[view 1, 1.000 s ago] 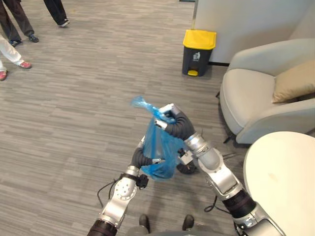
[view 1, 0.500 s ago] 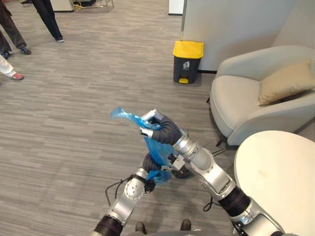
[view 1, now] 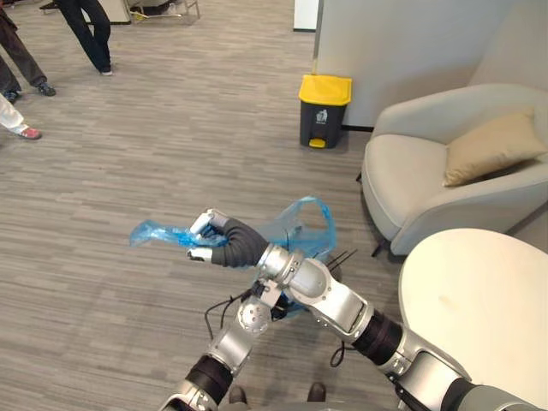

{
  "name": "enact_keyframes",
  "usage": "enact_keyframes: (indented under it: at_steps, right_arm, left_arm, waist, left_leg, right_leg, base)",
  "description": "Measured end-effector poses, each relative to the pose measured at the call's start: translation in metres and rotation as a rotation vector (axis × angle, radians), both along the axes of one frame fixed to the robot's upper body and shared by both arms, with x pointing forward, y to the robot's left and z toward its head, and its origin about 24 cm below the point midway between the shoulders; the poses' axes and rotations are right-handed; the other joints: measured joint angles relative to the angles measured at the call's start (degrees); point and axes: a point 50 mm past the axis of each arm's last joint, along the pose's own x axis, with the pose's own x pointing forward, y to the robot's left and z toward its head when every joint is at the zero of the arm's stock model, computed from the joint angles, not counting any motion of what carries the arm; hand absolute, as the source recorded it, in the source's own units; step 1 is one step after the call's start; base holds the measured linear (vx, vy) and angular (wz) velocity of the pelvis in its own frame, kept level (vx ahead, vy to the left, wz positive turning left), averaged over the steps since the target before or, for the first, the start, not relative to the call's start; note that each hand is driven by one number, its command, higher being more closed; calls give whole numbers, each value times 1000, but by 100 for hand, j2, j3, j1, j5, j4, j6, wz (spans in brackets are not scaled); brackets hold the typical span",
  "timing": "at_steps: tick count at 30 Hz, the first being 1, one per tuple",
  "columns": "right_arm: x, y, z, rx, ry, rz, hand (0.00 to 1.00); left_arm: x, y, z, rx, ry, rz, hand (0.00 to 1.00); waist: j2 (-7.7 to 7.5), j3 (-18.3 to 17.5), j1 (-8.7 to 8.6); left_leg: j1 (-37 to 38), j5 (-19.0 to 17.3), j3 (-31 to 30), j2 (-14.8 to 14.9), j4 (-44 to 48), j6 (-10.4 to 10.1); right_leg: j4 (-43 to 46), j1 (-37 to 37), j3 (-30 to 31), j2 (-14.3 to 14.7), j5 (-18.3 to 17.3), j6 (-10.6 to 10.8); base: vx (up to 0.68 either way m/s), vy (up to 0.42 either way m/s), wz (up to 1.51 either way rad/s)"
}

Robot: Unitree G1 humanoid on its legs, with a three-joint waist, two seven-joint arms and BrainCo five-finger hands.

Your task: Gather rubbish on tea table into small bin, then transfer packed bag to large trash can.

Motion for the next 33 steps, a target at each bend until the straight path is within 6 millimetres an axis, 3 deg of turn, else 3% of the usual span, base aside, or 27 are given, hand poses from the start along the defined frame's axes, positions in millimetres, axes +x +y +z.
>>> enact_keyframes:
  at_steps: [5,6,12,16,19,21,22,23,25,26,30,33]
  right_arm:
    - [-4,3,-2,8,32,30,100]
    - [-5,4,-3,6,36,38,0]
    - [-10,3,-9,28,56,24,0]
    - [-6,-15,-17,19,27,-90,0]
    - [-2,-51,-23,-30,-71,-258,0]
    - [-2,-89,-34,-135,-151,-426,0]
    - [-2,-99,-39,-166,-155,-463,0]
    - [-4,-131,-52,-250,-149,-580,0]
    - [-8,-151,-59,-300,-143,-667,0]
    - [-12,-171,-65,-350,-136,-748,0]
    - [-29,-220,-82,-437,-46,-944,0]
    - [-44,-244,-127,-512,185,-998,0]
  left_arm:
    - [0,2,0,-4,-9,37,100]
    - [1,3,0,-9,-9,41,100]
    - [2,14,-3,-60,24,107,100]
    - [1,33,-5,-111,43,205,100]
    - [-11,60,-12,-148,69,324,100]
    - [-23,81,-20,-176,102,420,100]
    - [-26,86,-22,-175,110,438,100]
    - [-35,101,-25,-176,122,496,100]
    - [-42,111,-26,-179,124,533,100]
    - [-48,121,-27,-183,128,575,100]
    - [-69,149,-36,-153,168,668,100]
    - [-83,160,-46,-123,228,667,100]
  waist:
    - [-1,-1,-4]
    - [-2,-1,-9]
    - [-8,-3,-26]
    - [-73,-4,-47]
    - [-119,-20,-93]
    - [-128,-16,-121]
    - [-127,-16,-124]
    - [-128,-17,-141]
    - [-122,-13,-141]
    - [-115,-9,-141]
    - [-69,20,-168]
    - [-51,18,-228]
  left_leg:
    - [-54,16,3,37,12,-26]
    - [-74,22,2,42,14,-35]
    - [-35,19,65,46,21,-43]
    - [3,-3,107,47,19,-36]
    - [41,-7,144,33,-12,-31]
    - [91,-27,156,14,-14,-29]
    - [109,-35,157,10,-14,-28]
    - [127,-54,166,3,-14,-24]
    - [121,-63,179,-3,-15,-19]
    - [127,-76,200,-5,-15,-19]
    - [114,-115,223,-5,-19,-7]
    - [116,-117,159,-13,-17,-14]
  right_leg:
    - [0,-60,9,38,-14,-23]
    - [1,-79,9,44,-2,-41]
    - [1,-68,77,52,3,-48]
    - [2,-51,120,54,-2,-42]
    - [2,-46,147,42,-35,9]
    - [2,0,155,23,-51,33]
    - [2,19,156,18,-63,51]
    - [2,34,166,11,-77,70]
    - [2,22,181,7,-80,75]
    - [2,25,201,5,-86,82]
    - [1,30,220,4,-112,88]
    - [2,44,155,-3,-133,101]
  base:
    - [3,6,0]
    - [23,34,-1]
    - [26,41,-5]
    - [12,43,-7]
    - [16,49,-5]
    - [25,49,0]
    - [33,56,-1]
    - [28,44,-1]
    - [28,41,-4]
    - [24,38,-7]
    - [20,25,-3]
    - [51,27,11]
